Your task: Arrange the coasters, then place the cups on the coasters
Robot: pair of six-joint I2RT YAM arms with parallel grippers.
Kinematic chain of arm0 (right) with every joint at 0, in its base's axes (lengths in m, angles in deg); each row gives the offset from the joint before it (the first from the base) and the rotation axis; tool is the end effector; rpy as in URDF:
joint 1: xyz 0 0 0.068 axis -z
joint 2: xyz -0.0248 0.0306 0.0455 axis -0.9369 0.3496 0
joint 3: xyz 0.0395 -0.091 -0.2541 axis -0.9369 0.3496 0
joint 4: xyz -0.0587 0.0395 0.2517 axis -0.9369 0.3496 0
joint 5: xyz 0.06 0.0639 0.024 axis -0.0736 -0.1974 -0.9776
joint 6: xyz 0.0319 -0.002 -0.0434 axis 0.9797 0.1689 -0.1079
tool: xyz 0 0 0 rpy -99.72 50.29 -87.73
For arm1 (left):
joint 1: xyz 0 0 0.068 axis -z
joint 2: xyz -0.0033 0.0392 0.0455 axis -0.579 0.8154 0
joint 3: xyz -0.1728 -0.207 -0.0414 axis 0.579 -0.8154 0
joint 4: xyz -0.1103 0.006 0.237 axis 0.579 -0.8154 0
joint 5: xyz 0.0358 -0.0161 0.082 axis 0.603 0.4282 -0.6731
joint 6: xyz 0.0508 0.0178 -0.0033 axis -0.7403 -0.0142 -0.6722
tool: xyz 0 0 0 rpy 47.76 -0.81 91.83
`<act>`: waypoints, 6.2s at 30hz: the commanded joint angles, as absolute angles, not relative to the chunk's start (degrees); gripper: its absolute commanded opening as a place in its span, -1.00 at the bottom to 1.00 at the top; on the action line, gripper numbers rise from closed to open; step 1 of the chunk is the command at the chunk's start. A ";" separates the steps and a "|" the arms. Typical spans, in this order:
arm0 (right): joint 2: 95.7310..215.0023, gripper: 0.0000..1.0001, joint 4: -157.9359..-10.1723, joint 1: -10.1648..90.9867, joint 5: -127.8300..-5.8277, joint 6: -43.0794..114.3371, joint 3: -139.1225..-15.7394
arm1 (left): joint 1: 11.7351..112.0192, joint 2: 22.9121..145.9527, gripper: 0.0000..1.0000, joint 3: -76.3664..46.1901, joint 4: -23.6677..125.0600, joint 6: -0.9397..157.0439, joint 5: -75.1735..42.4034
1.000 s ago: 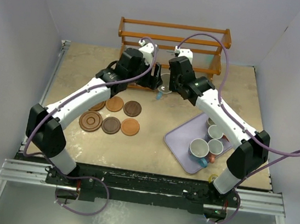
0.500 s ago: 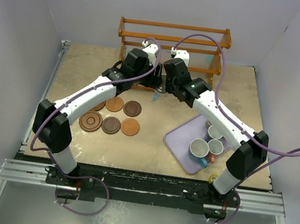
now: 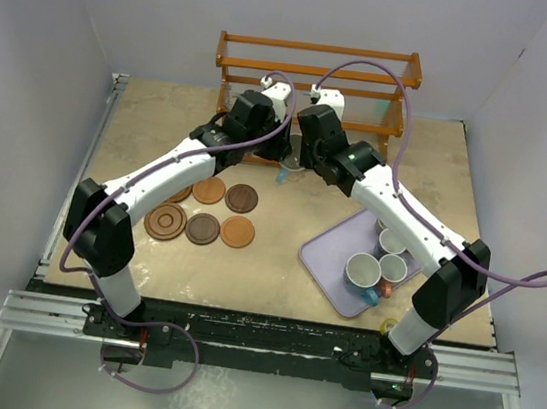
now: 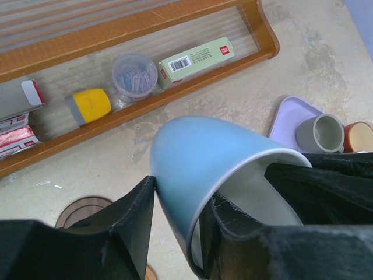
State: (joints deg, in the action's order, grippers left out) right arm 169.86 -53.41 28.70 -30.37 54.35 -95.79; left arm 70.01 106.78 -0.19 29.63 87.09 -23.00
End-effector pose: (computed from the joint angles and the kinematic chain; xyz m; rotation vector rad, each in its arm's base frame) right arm 0.2991 0.2359 0.3725 0.0115 2.0701 0.1706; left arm 0.3309 -0.2298 0.3344 0.2798 2.1291 -0.6063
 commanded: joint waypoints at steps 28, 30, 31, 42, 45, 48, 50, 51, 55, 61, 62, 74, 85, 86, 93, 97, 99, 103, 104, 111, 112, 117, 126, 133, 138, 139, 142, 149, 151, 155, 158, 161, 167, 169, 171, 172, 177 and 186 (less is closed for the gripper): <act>165.16 -0.30 -58.98 27.28 -48.64 52.36 -99.17 | 69.00 101.85 -0.94 0.46 31.73 84.30 -26.87; 164.55 -0.17 -59.13 27.39 -48.55 51.49 -98.83 | 68.37 101.04 -0.94 -0.26 32.04 83.83 -27.18; 164.29 -0.10 -59.33 27.43 -48.66 51.04 -98.49 | 67.96 100.67 -0.94 -0.66 32.19 83.55 -27.30; 161.22 0.41 -62.71 27.44 -51.09 43.03 -94.15 | 61.31 95.54 -0.94 -5.85 33.15 76.39 -26.69; 161.05 0.48 -61.18 27.43 -52.65 39.81 -94.60 | 57.55 94.42 -0.94 -6.30 32.30 73.42 -23.35; 160.58 0.50 -58.43 27.44 -56.54 33.78 -94.60 | 53.46 93.50 -0.94 -5.77 28.60 68.96 -19.21; 159.72 0.49 -56.87 27.61 -59.41 30.13 -93.81 | 50.64 93.17 -0.94 -4.98 25.18 65.52 -17.97; 158.96 0.49 -56.56 27.86 -61.07 28.48 -92.80 | 49.07 92.89 -0.94 -4.77 23.50 63.70 -16.94; 155.29 0.61 -56.56 29.16 -66.16 22.94 -87.54 | 43.21 92.08 -0.94 -4.62 18.29 56.50 -11.49; 151.53 0.88 -53.28 34.23 -69.59 18.49 -83.10 | 39.20 93.46 -0.94 -4.21 9.14 44.19 -8.88; 150.82 0.92 -52.87 35.81 -70.92 18.45 -82.23 | 38.78 93.77 -0.94 -4.45 8.68 42.80 -8.93; 138.74 1.00 -47.79 51.14 -77.86 13.38 -70.57 | 33.61 103.18 -0.94 -0.91 0.51 28.50 -8.85; 133.34 1.00 -49.27 55.47 -80.78 12.47 -64.76 | 31.11 113.52 -0.94 5.11 -5.09 22.39 -7.06; 133.47 1.00 -49.18 55.78 -80.87 12.48 -64.66 | 30.93 114.09 -0.94 5.43 -5.11 22.39 -7.02; 134.55 1.00 -48.83 56.52 -81.86 12.40 -64.40 | 30.46 118.05 -0.94 7.75 -6.25 21.96 -5.85; 134.82 1.00 -48.82 56.70 -81.86 12.32 -64.12 | 30.07 119.24 -0.94 8.25 -6.66 21.72 -5.93; 134.89 1.00 -48.85 56.72 -81.86 12.37 -64.13 | 29.95 119.49 -0.94 8.49 -6.75 21.72 -5.84; 135.21 1.00 -48.67 56.79 -81.86 12.29 -64.11 | 29.84 120.11 -0.94 9.10 -7.39 21.73 -5.41; 135.27 1.00 -48.65 56.79 -81.91 12.34 -64.11 | 29.84 120.12 -0.94 9.16 -7.32 21.75 -5.40; 135.03 1.00 -48.59 57.00 -82.12 12.31 -64.02 | 29.84 120.50 -0.94 8.57 -6.57 21.98 -5.83; 135.01 1.00 -48.51 57.02 -82.17 12.31 -64.02 | 29.84 120.47 -0.93 8.40 -6.48 21.92 -5.84; 135.26 1.00 -48.37 57.06 -82.46 12.30 -64.11 | 29.84 120.48 -0.89 7.70 -5.82 21.90 -6.01; 135.78 1.00 -47.85 57.15 -82.99 12.16 -64.42 | 29.84 119.20 -0.68 5.51 -4.37 21.30 -7.07; 135.83 1.00 -47.50 57.15 -83.18 11.98 -64.59 | 29.84 118.55 -0.46 5.62 -5.35 20.72 -6.98; 136.19 1.00 -46.16 57.16 -83.44 10.95 -65.27 | 29.84 116.89 -0.30 6.51 -6.35 20.59 -7.16; 136.35 1.00 -45.64 57.15 -83.40 10.49 -65.56 | 29.84 116.42 -0.27 6.66 -6.56 20.58 -7.20; 136.89 1.00 -43.72 57.15 -81.43 6.40 -66.95 | 29.84 114.46 -0.19 6.91 -6.56 20.94 -7.22; 137.24 0.97 -35.09 57.15 -80.39 -3.10 -68.58 | 29.84 108.63 -0.11 6.59 -4.84 24.46 -8.69; 136.98 0.96 -32.69 57.13 -79.27 -7.00 -68.64 | 29.84 106.49 -0.04 5.73 -4.13 25.59 -8.58; 137.16 0.93 -28.11 57.06 -77.61 -13.62 -68.30 | 29.84 101.16 0.15 1.99 -1.35 28.02 -7.31; 138.00 0.87 -26.32 57.06 -76.59 -16.20 -67.76 | 29.84 97.15 0.23 -1.07 0.69 30.17 -6.15; 139.52 0.76 -25.92 56.96 -75.98 -17.49 -66.72 | 29.84 93.02 0.27 -4.17 2.79 32.42 -4.48; 143.13 0.49 -28.16 56.38 -75.20 -17.79 -63.59 | 29.84 85.44 0.29 -9.93 6.83 36.81 -1.46; 144.20 0.39 -28.67 56.06 -75.26 -17.85 -62.76 | 29.84 84.06 0.29 -11.11 7.18 37.65 -0.66; 145.03 0.31 -29.33 55.92 -75.21 -17.86 -61.86 | 29.84 83.04 0.29 -11.89 7.19 38.21 -0.09; 145.38 0.27 -29.63 55.88 -74.99 -17.88 -61.51 | 29.84 82.57 0.29 -12.28 7.27 38.53 0.09; 146.78 0.05 -31.21 55.74 -74.26 -18.08 -59.63 | 29.93 80.57 0.29 -13.96 7.62 40.36 1.45; 148.20 -0.29 -33.02 55.74 -75.43 -16.84 -56.17 | 30.02 77.99 0.30 -16.18 9.64 43.03 3.18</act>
